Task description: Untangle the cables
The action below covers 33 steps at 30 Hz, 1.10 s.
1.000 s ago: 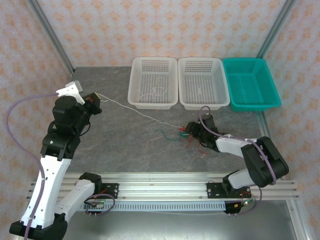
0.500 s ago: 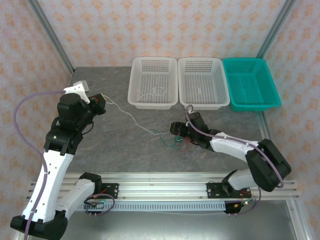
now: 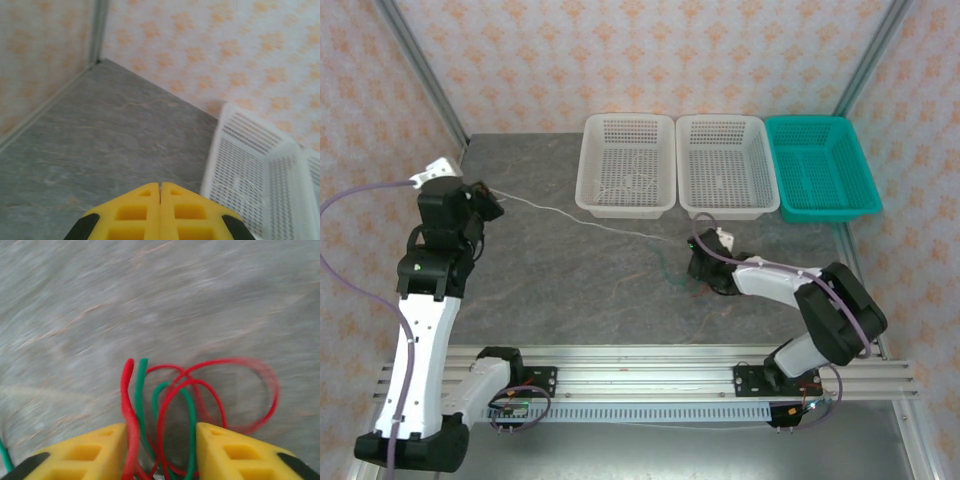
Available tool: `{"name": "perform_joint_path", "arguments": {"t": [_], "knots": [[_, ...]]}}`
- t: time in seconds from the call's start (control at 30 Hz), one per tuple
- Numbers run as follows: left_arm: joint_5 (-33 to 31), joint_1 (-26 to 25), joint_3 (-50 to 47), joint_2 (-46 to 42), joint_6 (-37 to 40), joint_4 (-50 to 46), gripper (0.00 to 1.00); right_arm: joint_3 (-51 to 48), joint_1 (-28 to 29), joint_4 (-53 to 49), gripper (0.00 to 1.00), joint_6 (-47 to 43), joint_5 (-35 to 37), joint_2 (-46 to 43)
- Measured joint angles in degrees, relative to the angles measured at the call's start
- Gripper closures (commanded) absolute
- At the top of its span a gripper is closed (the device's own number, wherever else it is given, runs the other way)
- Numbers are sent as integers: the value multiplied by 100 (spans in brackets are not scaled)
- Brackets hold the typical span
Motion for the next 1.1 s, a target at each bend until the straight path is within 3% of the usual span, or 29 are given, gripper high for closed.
{"name": "perform_joint_path", "arguments": {"t": [0.1, 0.2, 0.33, 0.57, 0.67, 0.77, 0.9, 1.0, 1.1], "knots": [[278, 927, 20, 55, -153, -37, 100, -354, -511, -170, 51, 262, 120, -446], [774, 1475, 2, 76, -356, -7, 100, -551, -765, -286, 49, 345, 125, -717], [1786, 1519, -184, 199, -605, 302, 100, -570, -785, -269, 36, 223, -138, -896], [2776, 1504, -636, 514, -691, 444, 100, -264, -785, -328, 14, -177, -868, -1628], [3130, 1266, -619, 557, -616, 428, 100, 90, -782, -389, 13, -313, -953, -2103], [3370, 680, -286, 671, -402, 232, 100, 352, -785, -350, 8, -452, -920, -2594], [3567, -31, 391, 684, -229, 70, 100, 472, -785, -173, 11, -741, -962, -3130], [3628, -442, 894, 651, -177, 70, 100, 514, -730, 205, 13, -1095, -1394, -3268], [3628, -931, 1261, 660, -186, 109, 100, 516, -280, 741, 16, -1541, -2000, -3128]]}}
